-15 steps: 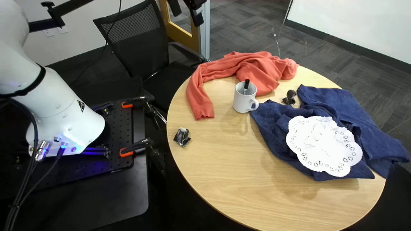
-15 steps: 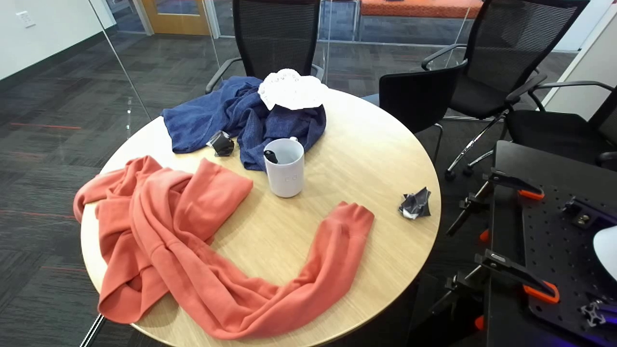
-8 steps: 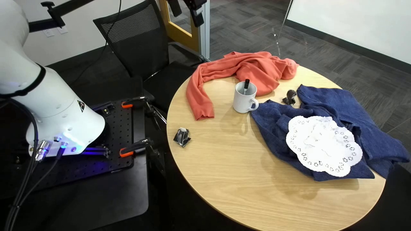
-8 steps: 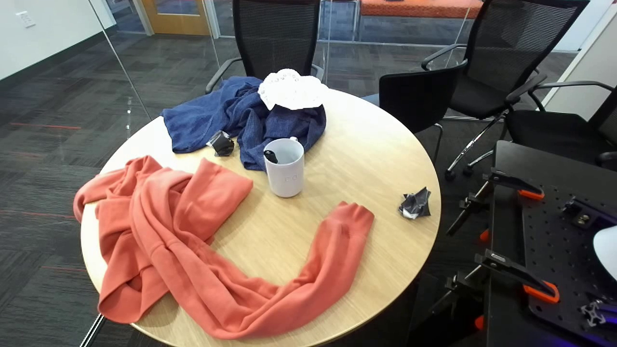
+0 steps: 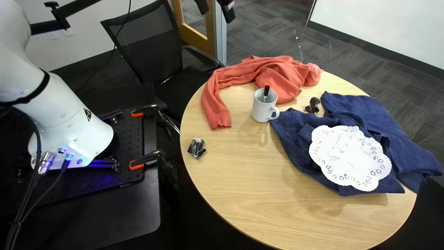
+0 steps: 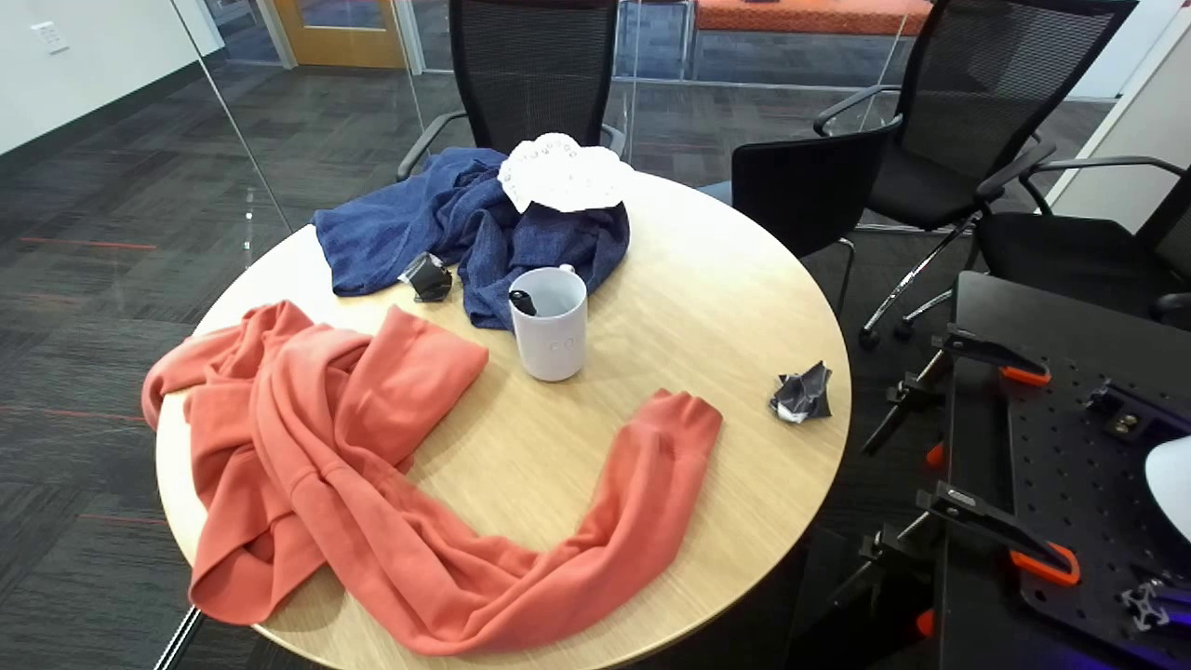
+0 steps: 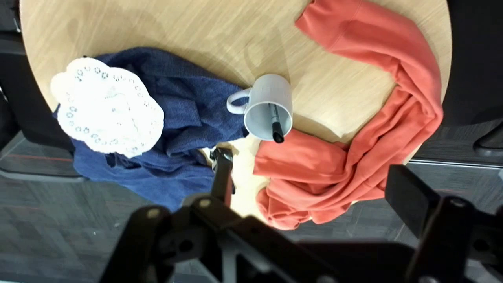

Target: Remove the marker from the mug and put it on the table.

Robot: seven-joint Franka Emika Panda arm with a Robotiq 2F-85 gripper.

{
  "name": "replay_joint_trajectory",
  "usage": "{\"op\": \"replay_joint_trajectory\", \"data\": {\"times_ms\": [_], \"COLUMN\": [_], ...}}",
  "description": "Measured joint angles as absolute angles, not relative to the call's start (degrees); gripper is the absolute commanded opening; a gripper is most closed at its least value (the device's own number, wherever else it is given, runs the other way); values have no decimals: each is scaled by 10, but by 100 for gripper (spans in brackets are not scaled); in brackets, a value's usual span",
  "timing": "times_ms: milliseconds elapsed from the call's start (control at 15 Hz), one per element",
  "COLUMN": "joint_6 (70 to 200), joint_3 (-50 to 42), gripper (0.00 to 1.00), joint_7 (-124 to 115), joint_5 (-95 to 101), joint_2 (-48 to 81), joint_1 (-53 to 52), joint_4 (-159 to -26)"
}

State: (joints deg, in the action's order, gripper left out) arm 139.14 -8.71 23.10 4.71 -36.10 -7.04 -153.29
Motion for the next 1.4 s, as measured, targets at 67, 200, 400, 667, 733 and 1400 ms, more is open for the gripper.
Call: {"op": "replay_joint_trajectory", "data": {"times_ms": [67, 200, 400, 667, 733, 1400], "joint_6": [1417, 1455, 1490, 1518, 1522, 1523], "joint_3": [-87, -88, -89, -87, -87, -75], "gripper": [100, 100, 100, 100, 100, 100], "joint_7": [239, 258, 285, 304, 313, 431], "joint_5": [43, 28, 3, -10, -10, -33], "joint_2": [-347, -315, -262, -187, -167, -44], "joint_1": [-76, -91, -118, -133, -133, -113], "joint_4": [-1533, -1531, -1518, -1482, -1471, -1383]}}
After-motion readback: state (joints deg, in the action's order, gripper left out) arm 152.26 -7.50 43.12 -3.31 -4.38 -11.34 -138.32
